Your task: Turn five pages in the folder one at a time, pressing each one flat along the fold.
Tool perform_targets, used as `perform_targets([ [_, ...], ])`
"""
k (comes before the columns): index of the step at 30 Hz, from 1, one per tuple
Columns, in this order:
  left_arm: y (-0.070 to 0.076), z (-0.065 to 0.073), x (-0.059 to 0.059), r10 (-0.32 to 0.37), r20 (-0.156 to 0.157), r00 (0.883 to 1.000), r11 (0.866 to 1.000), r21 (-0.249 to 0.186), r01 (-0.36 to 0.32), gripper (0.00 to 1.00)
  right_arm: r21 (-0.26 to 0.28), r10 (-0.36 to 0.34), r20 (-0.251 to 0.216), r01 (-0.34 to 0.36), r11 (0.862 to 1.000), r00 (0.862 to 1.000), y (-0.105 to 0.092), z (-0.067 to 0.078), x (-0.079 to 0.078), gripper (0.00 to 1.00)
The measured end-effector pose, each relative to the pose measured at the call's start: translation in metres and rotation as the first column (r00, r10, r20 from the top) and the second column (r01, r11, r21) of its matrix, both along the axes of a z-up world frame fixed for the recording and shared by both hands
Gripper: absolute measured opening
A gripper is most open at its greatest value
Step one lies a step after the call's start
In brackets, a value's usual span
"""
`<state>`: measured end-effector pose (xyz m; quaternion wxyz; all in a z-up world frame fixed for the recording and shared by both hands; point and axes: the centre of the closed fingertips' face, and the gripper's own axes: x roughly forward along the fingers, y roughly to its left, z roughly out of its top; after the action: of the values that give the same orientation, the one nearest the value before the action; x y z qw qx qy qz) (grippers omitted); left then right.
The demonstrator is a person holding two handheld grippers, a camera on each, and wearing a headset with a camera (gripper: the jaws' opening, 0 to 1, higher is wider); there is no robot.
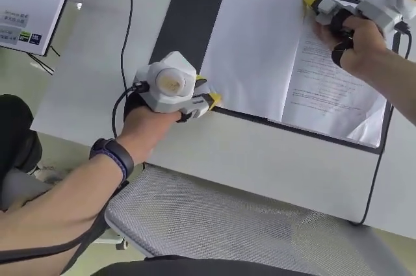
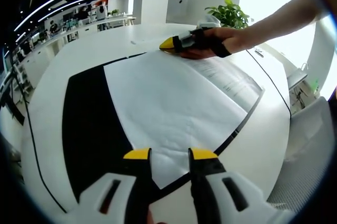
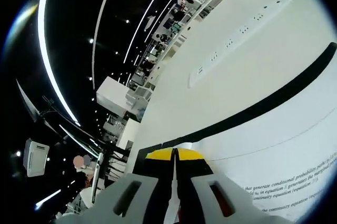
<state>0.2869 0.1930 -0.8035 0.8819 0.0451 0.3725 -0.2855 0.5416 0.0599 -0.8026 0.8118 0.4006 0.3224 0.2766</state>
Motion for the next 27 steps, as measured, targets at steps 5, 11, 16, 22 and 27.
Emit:
perform_targets([
  [5,0.0,0.0,0.0,0.003,-0.002,1.0,1.0,-0.004,-0.003,0.27,0.002,-0.035,-0.004,0.035,0.999,0.999,-0.004,-0.002,0.013,0.0],
  [11,0.0,0.0,0.0,0.007,-0.009,1.0,1.0,-0.006,-0.007,0.27,0.0,-0.04,-0.012,0.04,0.999,0.999,-0.004,-0.004,0.017,0.0],
  [16,0.001,-0.001,0.001,0.007,-0.006,1.0,1.0,-0.01,-0.007,0.26,-0.014,-0.012,-0.015,0.012,1.0,1.0,-0.004,-0.005,0.011,0.0],
  [22,0.001,0.0,0.002,0.012,-0.006,1.0,1.0,-0.015,-0.012,0.25,-0.029,0.057,-0.016,-0.058,0.998,0.998,0.001,-0.004,-0.009,0.0],
  [27,0.001,0.0,0.002,0.01,-0.005,1.0,1.0,-0.015,-0.01,0.25,-0.036,0.111,-0.011,-0.111,0.993,0.994,0.004,-0.004,-0.025,0.0],
])
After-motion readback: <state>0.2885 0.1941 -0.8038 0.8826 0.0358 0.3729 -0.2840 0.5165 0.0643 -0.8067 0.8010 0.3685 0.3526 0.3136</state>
